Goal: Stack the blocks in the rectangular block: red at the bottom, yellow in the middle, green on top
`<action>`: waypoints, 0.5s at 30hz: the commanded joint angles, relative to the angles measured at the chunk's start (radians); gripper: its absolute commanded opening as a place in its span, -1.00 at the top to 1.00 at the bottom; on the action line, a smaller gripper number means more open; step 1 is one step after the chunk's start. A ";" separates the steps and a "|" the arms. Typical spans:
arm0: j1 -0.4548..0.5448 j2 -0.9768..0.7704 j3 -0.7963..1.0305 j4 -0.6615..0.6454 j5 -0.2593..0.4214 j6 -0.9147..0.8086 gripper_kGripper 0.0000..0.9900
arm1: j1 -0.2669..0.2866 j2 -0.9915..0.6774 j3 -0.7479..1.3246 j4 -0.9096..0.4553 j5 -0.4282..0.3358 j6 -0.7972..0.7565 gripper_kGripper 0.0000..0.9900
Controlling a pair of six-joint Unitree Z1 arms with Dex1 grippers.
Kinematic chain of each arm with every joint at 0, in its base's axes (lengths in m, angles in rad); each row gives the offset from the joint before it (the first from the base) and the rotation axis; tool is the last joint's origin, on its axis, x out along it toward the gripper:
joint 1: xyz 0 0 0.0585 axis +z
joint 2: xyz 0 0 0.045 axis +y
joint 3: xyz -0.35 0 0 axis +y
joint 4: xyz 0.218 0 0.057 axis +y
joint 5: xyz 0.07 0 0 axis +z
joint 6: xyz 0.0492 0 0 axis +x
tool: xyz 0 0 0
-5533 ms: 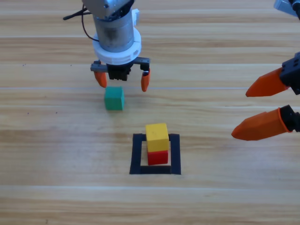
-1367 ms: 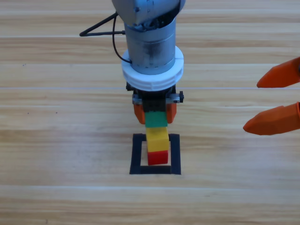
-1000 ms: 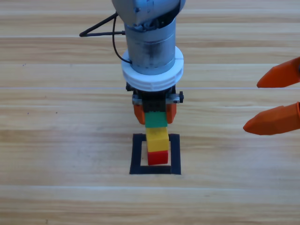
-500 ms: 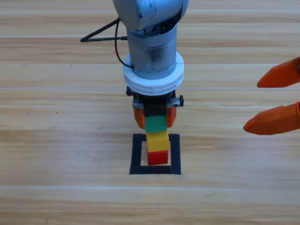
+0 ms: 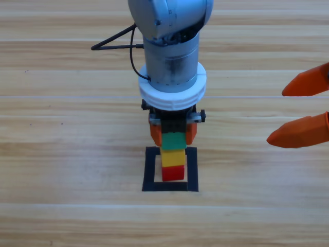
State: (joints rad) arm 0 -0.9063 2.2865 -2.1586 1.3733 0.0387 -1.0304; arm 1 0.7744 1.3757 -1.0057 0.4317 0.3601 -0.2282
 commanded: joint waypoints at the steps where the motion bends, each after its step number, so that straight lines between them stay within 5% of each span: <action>1: -0.023 0.048 0.017 0.003 -0.008 -0.008 0.92 | -0.023 0.005 0.032 0.013 -0.017 -0.003 -1.00; 15: -0.022 0.056 0.017 0.001 -0.005 0.000 0.92 | -0.023 0.010 0.032 0.013 -0.017 -0.003 -1.00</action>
State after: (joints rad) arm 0 -0.9064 2.2891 -2.1586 1.3733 0.0387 -1.0336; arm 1 0.7744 1.3757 -1.0057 0.4317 0.3586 -0.2282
